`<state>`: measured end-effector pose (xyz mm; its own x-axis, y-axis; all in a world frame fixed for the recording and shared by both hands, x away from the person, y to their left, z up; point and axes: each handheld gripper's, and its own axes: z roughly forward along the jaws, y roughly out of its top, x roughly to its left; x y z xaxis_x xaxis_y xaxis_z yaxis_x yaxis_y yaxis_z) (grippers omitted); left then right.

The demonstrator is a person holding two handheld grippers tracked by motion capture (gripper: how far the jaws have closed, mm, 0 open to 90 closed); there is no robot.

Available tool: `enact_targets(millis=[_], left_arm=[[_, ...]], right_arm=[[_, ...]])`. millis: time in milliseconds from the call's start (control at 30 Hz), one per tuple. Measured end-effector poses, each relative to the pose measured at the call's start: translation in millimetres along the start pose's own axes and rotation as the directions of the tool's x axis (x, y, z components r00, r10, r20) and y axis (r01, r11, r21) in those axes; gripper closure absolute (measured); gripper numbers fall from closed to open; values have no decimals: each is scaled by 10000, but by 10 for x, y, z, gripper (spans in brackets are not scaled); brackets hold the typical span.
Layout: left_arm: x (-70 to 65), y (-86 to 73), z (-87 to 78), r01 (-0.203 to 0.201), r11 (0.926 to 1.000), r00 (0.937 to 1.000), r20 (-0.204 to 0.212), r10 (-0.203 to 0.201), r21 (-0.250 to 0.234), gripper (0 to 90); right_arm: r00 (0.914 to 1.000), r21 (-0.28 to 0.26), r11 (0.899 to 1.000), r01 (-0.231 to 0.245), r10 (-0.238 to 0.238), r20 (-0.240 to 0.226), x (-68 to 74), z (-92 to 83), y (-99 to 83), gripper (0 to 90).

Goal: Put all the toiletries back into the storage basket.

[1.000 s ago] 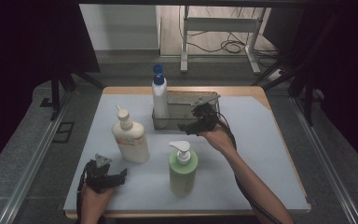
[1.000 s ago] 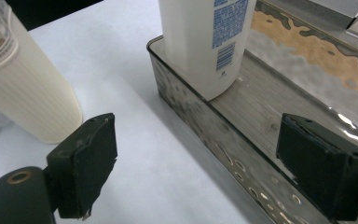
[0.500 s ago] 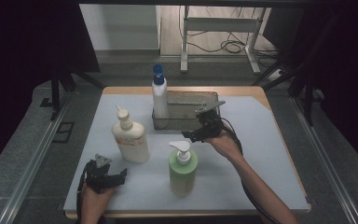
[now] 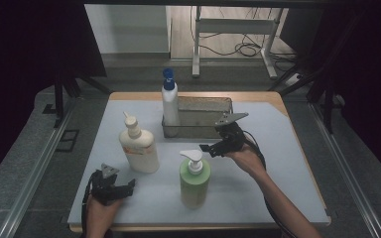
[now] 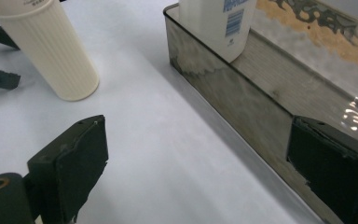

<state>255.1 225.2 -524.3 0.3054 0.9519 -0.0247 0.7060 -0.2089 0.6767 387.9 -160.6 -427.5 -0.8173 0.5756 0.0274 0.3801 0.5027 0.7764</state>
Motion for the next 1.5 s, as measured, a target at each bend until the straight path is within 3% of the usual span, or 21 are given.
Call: enact_targets(millis=[967,1500], left_arm=[[-4,-2,0,-9,10000,10000,-29,9,-22,118],[-4,-2,0,-8,10000,10000,-33,8,-17,118]], right_arm=[[9999,307,9995,-116,116,-12,121,-273,-540,62],[9974,420,9991,101,-71,-713,317,-413,-767,34]])
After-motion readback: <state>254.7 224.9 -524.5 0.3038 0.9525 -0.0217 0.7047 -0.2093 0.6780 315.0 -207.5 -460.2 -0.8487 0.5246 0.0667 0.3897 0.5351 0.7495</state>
